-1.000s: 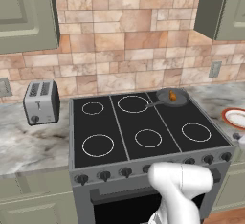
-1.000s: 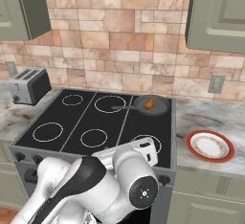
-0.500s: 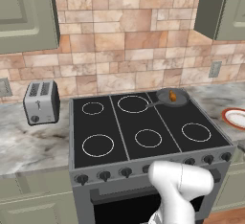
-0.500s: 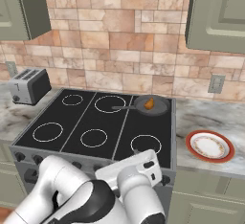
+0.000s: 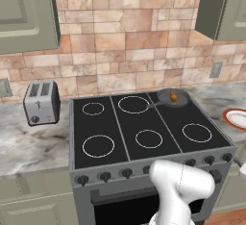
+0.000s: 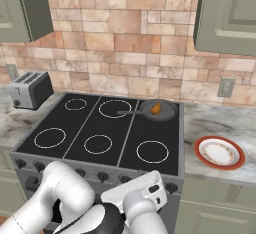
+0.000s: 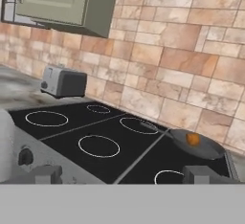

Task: Pick the croissant and place it on the pan. Then turn on the stove to warm the croissant.

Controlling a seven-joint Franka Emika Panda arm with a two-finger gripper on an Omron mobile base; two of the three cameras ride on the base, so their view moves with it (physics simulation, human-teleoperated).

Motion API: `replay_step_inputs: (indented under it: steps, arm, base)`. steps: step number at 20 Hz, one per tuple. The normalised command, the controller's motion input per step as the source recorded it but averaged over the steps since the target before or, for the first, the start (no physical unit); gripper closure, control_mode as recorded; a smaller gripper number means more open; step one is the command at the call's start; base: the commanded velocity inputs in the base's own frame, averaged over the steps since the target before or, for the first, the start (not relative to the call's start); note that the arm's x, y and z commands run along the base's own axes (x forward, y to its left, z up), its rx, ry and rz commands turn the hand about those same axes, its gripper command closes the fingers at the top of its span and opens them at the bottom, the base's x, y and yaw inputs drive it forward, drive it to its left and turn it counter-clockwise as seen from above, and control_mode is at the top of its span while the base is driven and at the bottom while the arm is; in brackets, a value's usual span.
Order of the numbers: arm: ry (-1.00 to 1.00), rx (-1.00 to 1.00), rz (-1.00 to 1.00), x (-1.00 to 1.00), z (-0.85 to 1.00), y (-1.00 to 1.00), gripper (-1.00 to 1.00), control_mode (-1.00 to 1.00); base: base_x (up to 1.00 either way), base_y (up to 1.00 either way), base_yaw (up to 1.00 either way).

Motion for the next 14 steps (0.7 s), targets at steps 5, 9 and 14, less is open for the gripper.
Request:
replay_step_inputs:
  steps: [5,9,14]
  arm:
    - [0.00,0.00,0.00,0.00,-0.54,0.04,-1.00,-1.00]
    - [-0.01,0.00,-0.01,0.00,-0.40,0.01,-1.00,-1.00]
    - [0.00,0.00,0.00,0.00,-0.41,0.01,-1.00,-1.00]
  base:
    - [0.00,0.00,0.00]
    - [0.00,0.00,0.00]
    - [0.00,0.00,0.00]
